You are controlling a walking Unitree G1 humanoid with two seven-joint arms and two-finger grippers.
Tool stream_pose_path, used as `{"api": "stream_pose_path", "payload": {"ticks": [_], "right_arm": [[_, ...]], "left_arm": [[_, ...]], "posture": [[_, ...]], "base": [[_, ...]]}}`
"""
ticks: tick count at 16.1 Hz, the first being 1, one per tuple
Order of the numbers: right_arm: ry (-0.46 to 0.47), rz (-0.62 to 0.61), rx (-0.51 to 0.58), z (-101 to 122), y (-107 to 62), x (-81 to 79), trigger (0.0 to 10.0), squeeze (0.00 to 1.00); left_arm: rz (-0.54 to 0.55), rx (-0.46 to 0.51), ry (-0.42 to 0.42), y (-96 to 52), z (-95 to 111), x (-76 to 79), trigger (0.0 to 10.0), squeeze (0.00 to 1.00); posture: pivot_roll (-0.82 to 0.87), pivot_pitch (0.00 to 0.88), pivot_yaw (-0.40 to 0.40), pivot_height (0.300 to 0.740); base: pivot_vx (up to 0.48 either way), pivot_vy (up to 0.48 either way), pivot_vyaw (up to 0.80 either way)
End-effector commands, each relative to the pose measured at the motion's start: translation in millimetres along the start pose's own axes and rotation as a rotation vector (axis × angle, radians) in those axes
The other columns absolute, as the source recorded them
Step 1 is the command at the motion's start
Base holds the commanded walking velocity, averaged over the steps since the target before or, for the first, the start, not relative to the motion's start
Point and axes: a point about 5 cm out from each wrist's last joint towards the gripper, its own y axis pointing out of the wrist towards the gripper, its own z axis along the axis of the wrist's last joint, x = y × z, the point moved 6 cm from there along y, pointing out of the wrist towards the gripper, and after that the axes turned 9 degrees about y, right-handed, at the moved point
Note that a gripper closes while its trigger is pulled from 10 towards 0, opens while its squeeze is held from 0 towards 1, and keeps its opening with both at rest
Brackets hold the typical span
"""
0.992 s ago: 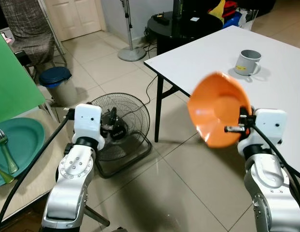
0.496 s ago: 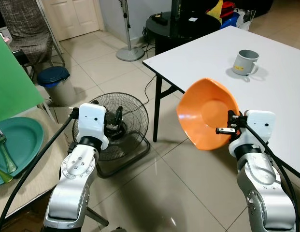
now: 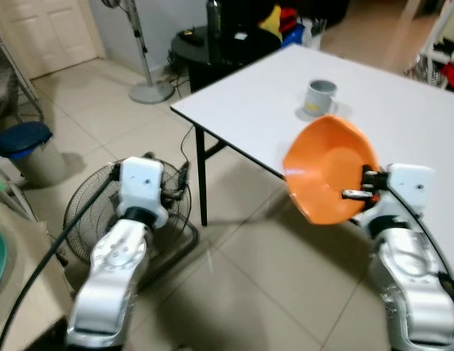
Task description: Setting the table
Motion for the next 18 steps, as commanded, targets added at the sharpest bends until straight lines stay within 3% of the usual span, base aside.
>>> {"api": "stream_pose_path", "payload": {"ticks": [1, 6, 10, 16, 18], "right_arm": [[0.005, 0.035, 0.041, 11.5, 0.4, -8.4, 10.0, 0.00], [0.003, 0.042, 0.032, 9.8, 0.2, -9.9, 10.0, 0.00], [0.013, 0.040, 0.043, 12.6, 0.3, -9.5, 10.0, 0.00], [0.035, 0.033, 0.053, 16.2, 0.9, -6.9, 10.0, 0.00], [0.039, 0.041, 0.049, 15.9, 1.2, -7.7, 10.0, 0.00]], "left_arm": [[0.003, 0.008, 0.001, 1.3, 1.9, -1.9, 10.0, 0.00], [-0.006, 0.009, 0.006, 1.7, 1.2, -1.7, 10.0, 0.00], [-0.010, 0.010, 0.003, 3.1, 1.4, -1.3, 10.0, 0.00], [-0.022, 0.012, -0.008, 4.6, 2.2, 1.7, 10.0, 0.00], [-0.024, 0.012, -0.009, 4.6, 2.3, 2.8, 10.0, 0.00]], "posture": [[0.07, 0.000, 0.025, 0.740], [0.07, 0.000, 0.029, 0.740], [0.07, 0.000, 0.034, 0.740], [0.07, 0.000, 0.037, 0.740], [0.06, 0.000, 0.037, 0.740]], "base": [[0.326, 0.000, 0.00], [0.329, 0.000, 0.00], [0.329, 0.000, -0.77], [0.329, 0.000, 0.00], [0.328, 0.000, -0.64]]}}
